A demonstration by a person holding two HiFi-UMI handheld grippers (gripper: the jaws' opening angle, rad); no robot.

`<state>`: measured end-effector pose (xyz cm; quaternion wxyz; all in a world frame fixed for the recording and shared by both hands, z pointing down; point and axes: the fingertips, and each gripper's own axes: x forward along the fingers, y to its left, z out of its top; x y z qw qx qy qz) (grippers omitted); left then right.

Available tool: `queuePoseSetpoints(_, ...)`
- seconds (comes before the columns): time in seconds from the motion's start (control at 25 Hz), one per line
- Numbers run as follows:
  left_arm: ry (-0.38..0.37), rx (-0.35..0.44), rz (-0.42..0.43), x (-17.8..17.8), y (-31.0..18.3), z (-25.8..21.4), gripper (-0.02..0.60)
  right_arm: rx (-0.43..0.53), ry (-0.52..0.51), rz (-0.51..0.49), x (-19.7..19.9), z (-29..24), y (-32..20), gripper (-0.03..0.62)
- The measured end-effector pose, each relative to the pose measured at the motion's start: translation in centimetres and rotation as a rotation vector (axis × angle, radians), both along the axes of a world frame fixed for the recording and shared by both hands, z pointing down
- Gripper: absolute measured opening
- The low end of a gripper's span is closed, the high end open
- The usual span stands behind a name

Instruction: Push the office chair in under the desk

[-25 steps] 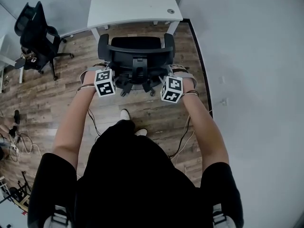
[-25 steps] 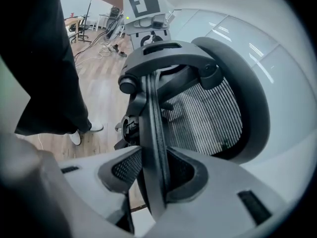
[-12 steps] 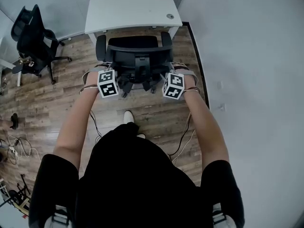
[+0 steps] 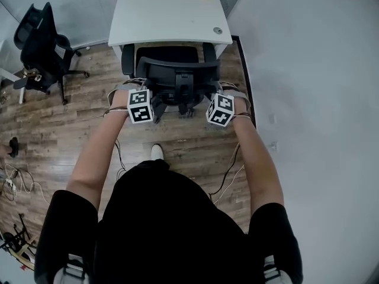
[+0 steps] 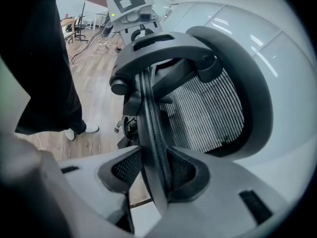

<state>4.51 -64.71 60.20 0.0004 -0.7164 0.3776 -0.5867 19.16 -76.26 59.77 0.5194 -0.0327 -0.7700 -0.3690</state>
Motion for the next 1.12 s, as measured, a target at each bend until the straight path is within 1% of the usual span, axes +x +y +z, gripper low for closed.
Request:
queuePoseSetpoints(0.08,-0.005,0.003,0.001,-0.7,-1.4,-0.3,0.121,-0.008,0.009,-0.002,-0.7,-0.3,-1.4,0.143)
queuePoseSetpoints(0.16,-0.013,0.003,-0.002,-1.0,-1.4,-0.3,0.124,-0.009,0.011,-0.014,-0.9,-0.2,-1.3,0.143)
queuePoseSetpoints(0.28,-0.027,0.036,0.003,-1.1,-1.3,-0.2,0.13,-0.014,0.005,-0.019,-0.9,0.1,-1.1,0.143)
queuePoseSetpoints(0.36,-0.02,0.066,-0.001,-0.8,-1.5,-0.3,0.148,-0.011,0.0,-0.013,-0.7,0.1,-1.1,0.144)
queuePoseSetpoints(0.44,0.011,0.094,-0.014,-0.9,-1.6,-0.9,0.189,-0.014,-0.009,-0.006,-1.0,-0.4,-1.1,0.147)
queuePoseSetpoints(0.48,0.031,0.115,-0.02,-0.9,-1.6,-1.5,0.204,-0.025,-0.02,-0.004,-1.3,-0.9,-1.0,0.15)
queuePoseSetpoints(0.56,0.056,0.17,-0.033,-0.5,-1.5,-2.7,0.21,-0.058,-0.064,-0.004,-1.2,-2.1,-0.7,0.152)
queuePoseSetpoints(0.68,0.097,0.267,-0.094,0.8,-0.9,-4.8,0.21,-0.117,-0.176,-0.006,0.1,-4.7,0.0,0.152)
queuePoseSetpoints(0.72,0.131,0.303,-0.126,1.2,-0.5,-5.8,0.21,-0.147,-0.228,-0.001,0.5,-5.7,0.4,0.152)
queuePoseSetpoints(0.76,0.182,0.342,-0.161,1.6,0.0,-6.9,0.209,-0.187,-0.287,0.008,0.8,-6.9,1.0,0.152)
queuePoseSetpoints(0.8,0.249,0.386,-0.195,2.0,0.4,-8.2,0.208,-0.242,-0.351,0.023,0.9,-8.1,1.6,0.152)
queuePoseSetpoints(0.96,0.571,0.581,-0.342,3.9,1.9,-13.6,0.206,-0.534,-0.646,0.105,0.9,-12.7,4.5,0.15)
queuePoseSetpoints(1.04,0.698,0.647,-0.411,5.0,2.8,-15.4,0.193,-0.639,-0.781,0.128,1.1,-14.9,5.8,0.149)
queuePoseSetpoints(1.12,0.796,0.685,-0.458,5.8,3.4,-16.7,0.182,-0.702,-0.89,0.13,1.4,-17.3,6.7,0.147)
